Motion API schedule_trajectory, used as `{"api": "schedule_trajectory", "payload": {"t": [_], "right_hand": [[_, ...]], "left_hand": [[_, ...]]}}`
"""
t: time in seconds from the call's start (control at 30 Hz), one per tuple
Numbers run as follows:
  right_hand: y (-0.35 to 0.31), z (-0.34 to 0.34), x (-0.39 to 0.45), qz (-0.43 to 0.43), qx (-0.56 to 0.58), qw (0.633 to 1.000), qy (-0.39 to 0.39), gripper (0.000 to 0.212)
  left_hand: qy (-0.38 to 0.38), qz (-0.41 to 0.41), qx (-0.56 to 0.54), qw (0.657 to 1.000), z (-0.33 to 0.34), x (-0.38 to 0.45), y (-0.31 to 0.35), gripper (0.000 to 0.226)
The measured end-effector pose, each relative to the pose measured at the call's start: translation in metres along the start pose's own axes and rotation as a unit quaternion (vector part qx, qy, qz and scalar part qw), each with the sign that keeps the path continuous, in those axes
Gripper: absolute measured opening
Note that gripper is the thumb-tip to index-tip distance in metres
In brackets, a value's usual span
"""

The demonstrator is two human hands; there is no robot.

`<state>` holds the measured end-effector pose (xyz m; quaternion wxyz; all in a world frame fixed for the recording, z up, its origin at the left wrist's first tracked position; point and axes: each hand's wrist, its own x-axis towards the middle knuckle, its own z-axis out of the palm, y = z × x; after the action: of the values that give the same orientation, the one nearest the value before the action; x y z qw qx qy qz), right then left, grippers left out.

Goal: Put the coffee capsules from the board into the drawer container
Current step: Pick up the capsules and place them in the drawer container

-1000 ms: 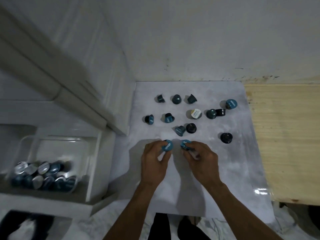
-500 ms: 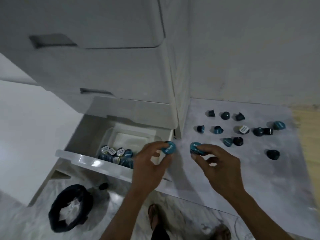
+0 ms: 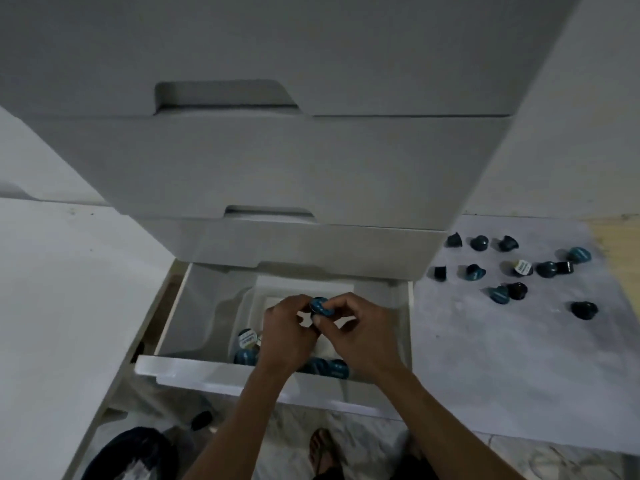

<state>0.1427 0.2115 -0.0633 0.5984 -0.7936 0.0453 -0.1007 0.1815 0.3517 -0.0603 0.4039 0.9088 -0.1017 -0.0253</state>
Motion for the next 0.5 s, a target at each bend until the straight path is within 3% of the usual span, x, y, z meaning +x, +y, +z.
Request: {"api": "schedule_trajectory", "payload": {"t": [0.13,0.3,0.4,0.5], "right_hand": [[0.000,0.013,0.013,0.014,-0.009,1.000,0.007,0.017],[0.022,0.007,0.024,0.059,-0.024,0.998,0.008,0.019],[0.045,-0.007,0.023,0.064,-0.112,0.991,-0.024,0.018],[0.063,-0.012,0.020,0.065,-0.243,0.962,-0.106,0.018]], "left_hand": [[0.009,0.032,0.017,0.999,0.003,0.014,-0.011,0.036],[-0.011,0.025,0.001,1.000,-0.001,0.027,-0.036,0.022],[-0.051,0.018,0.002,0.999,0.001,0.034,-0.055,0.024],[-0.085,0.026,0.021,0.996,0.011,0.040,-0.062,0.013]]}}
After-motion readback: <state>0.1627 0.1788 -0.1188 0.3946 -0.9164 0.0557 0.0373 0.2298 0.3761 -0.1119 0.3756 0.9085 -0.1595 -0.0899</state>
